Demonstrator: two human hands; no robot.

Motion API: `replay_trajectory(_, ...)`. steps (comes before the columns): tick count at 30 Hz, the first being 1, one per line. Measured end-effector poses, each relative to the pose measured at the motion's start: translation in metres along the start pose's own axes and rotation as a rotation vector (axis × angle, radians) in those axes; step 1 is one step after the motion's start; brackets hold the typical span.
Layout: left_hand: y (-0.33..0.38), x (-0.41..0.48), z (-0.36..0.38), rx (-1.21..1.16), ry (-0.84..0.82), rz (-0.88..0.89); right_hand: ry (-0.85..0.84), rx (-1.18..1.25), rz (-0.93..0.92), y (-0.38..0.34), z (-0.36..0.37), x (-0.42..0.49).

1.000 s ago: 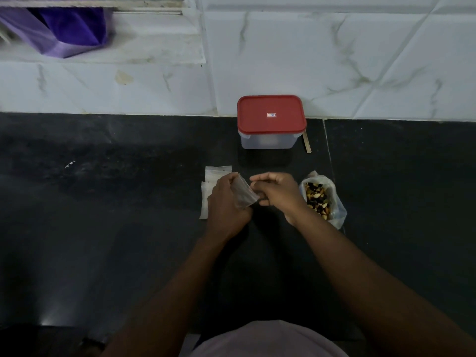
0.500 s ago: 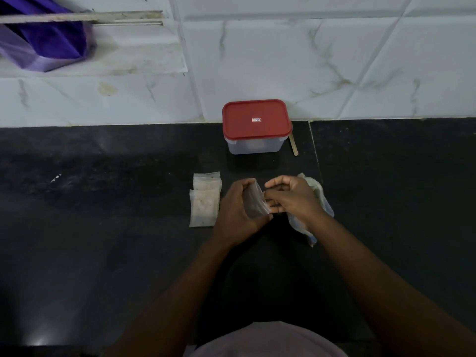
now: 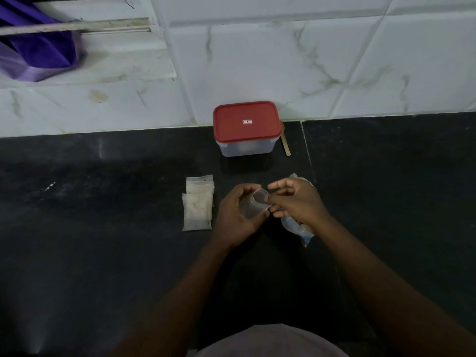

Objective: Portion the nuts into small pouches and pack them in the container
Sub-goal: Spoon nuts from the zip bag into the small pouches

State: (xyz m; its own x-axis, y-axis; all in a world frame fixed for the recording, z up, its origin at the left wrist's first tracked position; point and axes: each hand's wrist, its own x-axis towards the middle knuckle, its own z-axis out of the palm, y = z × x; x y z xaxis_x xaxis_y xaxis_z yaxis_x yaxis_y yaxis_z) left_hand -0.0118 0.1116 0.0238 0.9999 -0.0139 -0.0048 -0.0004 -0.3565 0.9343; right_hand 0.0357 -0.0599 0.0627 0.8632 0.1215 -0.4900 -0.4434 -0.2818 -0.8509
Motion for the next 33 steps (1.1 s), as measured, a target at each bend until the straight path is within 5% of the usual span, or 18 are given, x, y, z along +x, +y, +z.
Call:
replay_trajectory(7,0.001,0.005,0.008,-0.134,0.025,-0.067,0.095,0.038,-0.055,0.005,-0.019,0.004)
replay_trajectory(18,0.008,0.039,0.024,-0.187,0.037,-0.029,0.361,-0.308,-0.24,-0.003,-0.064,0.085)
replay_trajectory(33,-0.006,0.076,0.031,-0.16,0.042,-0.018,0.36,-0.551,-0.049,-0.002,-0.055,0.184)
